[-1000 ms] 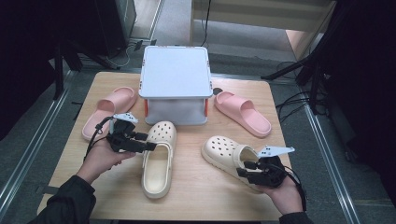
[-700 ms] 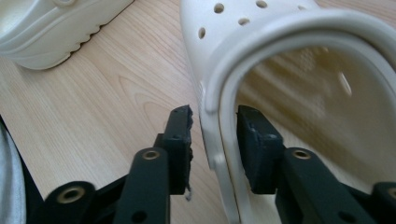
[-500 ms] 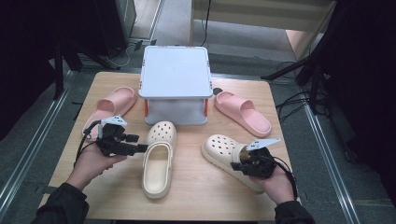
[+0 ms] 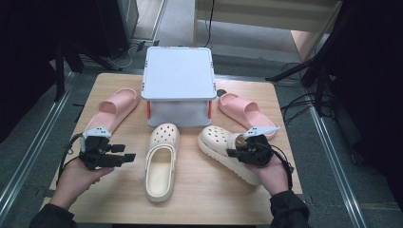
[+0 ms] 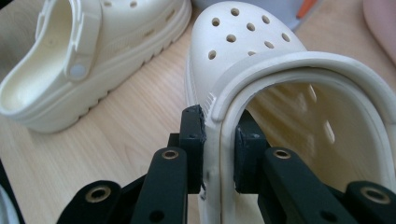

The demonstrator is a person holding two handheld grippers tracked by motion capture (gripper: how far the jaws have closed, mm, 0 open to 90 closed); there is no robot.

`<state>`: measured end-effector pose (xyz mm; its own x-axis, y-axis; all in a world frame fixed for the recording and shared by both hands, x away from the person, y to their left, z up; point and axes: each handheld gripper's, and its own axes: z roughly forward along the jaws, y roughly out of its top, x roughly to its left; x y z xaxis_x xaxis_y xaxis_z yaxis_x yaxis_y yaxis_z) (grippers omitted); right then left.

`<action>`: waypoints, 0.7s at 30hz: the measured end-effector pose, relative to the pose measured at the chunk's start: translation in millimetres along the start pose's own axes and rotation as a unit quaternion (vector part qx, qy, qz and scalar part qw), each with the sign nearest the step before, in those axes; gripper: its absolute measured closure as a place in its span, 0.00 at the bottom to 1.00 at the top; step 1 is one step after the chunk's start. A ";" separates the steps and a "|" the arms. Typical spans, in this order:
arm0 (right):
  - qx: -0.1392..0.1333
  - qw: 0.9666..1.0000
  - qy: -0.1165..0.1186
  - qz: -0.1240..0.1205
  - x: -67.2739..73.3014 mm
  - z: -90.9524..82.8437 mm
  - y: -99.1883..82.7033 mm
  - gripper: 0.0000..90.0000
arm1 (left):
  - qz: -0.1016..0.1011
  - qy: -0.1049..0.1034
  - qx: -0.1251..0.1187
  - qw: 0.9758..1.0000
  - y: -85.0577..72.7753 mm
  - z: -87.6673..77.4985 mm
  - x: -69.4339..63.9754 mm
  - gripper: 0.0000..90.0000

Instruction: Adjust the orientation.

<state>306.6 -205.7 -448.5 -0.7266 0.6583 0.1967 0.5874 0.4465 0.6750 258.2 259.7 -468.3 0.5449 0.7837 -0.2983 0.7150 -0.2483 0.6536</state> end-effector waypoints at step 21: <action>0.048 0.998 0.001 -0.031 24.3 50.7 33.0 0.86 | -0.017 0.037 -0.010 0.999 -30.3 -19.7 -7.1 0.41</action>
<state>326.4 -144.2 -457.5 -0.7629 0.6266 0.1592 0.5732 0.5419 0.6147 224.0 272.8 -472.3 0.4864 0.8316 -0.2680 0.7225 -0.2104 0.6585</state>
